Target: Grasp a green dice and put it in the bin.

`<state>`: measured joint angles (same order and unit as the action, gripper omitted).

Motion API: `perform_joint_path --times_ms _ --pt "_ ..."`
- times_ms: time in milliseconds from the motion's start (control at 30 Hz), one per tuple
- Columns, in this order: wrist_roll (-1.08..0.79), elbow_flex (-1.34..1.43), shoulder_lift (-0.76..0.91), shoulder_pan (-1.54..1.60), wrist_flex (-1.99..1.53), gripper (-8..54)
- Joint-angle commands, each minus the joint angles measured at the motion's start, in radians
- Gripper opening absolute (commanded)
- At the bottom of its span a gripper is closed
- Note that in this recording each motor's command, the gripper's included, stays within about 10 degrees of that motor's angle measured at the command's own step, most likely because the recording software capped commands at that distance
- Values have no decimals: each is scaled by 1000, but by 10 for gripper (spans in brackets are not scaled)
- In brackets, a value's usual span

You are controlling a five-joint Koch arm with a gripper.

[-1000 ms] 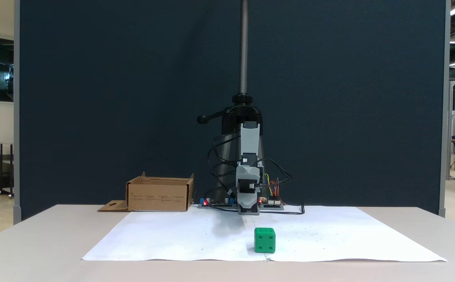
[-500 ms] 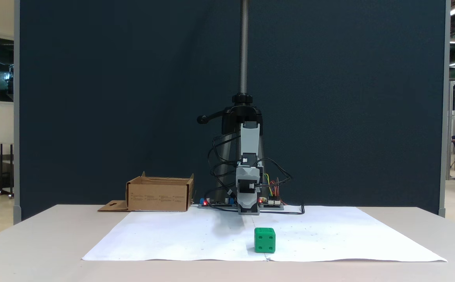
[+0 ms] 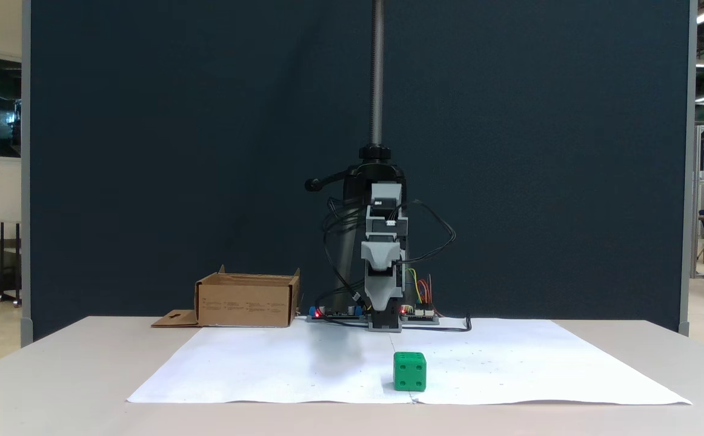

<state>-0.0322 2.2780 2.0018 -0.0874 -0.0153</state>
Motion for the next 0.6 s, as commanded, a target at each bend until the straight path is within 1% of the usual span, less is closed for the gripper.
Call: perform_joint_path --times_ms 0,300,433,567 --pt "5 -165 -87 3 -167 406" --pt "100 -695 -462 37 -615 405" --pt "149 -851 -595 54 -810 405" --pt "176 -973 -695 81 -994 405"
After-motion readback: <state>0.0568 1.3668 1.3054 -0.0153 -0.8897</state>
